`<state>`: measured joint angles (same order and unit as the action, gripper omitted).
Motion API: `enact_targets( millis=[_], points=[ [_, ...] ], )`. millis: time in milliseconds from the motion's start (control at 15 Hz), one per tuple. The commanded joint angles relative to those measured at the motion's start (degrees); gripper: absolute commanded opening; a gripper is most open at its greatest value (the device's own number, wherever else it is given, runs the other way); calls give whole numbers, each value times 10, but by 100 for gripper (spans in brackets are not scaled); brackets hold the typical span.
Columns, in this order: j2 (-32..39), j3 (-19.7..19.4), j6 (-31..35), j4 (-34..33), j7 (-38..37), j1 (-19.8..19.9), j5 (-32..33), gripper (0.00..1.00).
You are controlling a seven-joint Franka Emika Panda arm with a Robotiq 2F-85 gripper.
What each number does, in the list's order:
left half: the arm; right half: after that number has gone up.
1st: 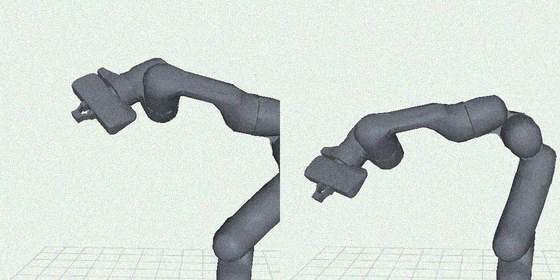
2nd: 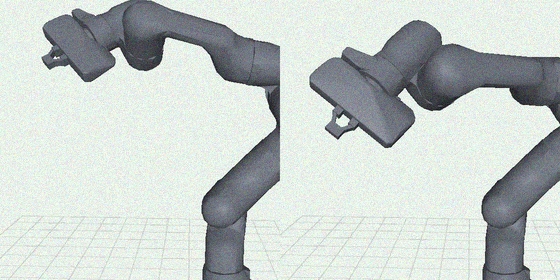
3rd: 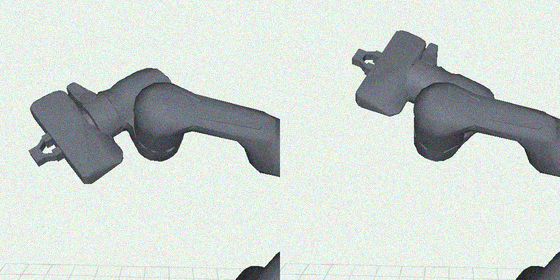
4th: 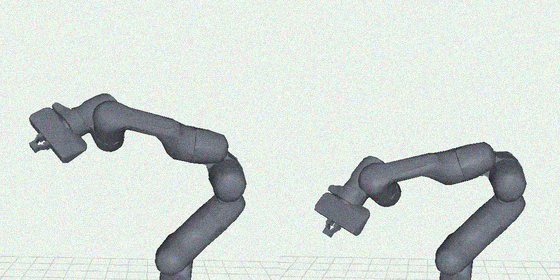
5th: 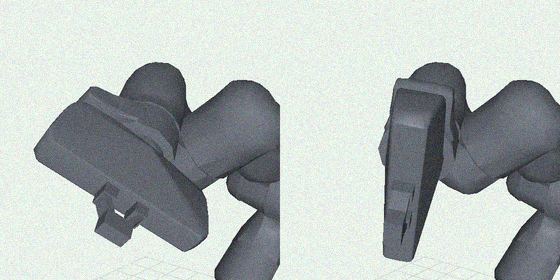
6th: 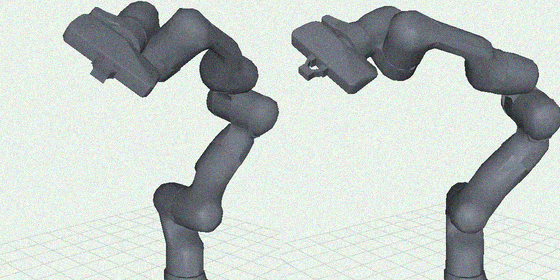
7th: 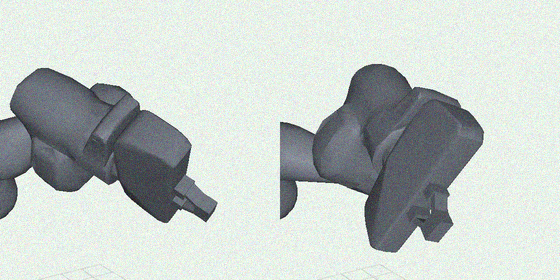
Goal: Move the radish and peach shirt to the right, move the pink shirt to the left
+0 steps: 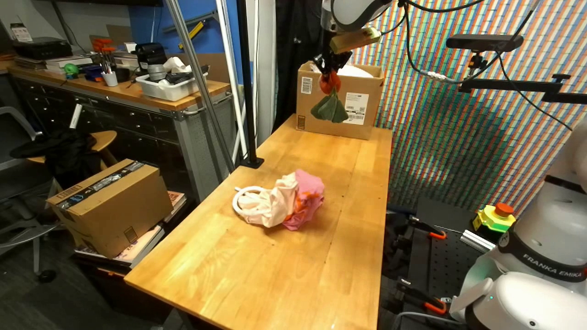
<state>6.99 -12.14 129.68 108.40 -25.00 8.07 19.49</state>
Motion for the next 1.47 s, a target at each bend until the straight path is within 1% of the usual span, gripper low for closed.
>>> enact_targets(
  millis=[0,67,133,333,600,800,933,1067,1267,1333,1400],
  points=[
    [-5,-22,19,3,-30,26,-26,8],
    [-4,-28,20,2,-35,33,-35,8],
    [-27,-36,32,38,-49,41,-35,8],
    [-35,-55,52,66,-69,61,-55,8],
    [-47,-75,90,110,-100,79,-56,8],
    [-49,-82,115,128,-135,85,-46,8],
    [-48,-85,148,135,-168,86,-39,9],
    [-41,-88,181,134,-208,84,-20,9],
    [-36,-88,208,133,-250,83,8,9],
    [-35,-88,207,130,-258,82,16,40],
    [-34,-86,202,128,-260,81,24,41]
  ],
)
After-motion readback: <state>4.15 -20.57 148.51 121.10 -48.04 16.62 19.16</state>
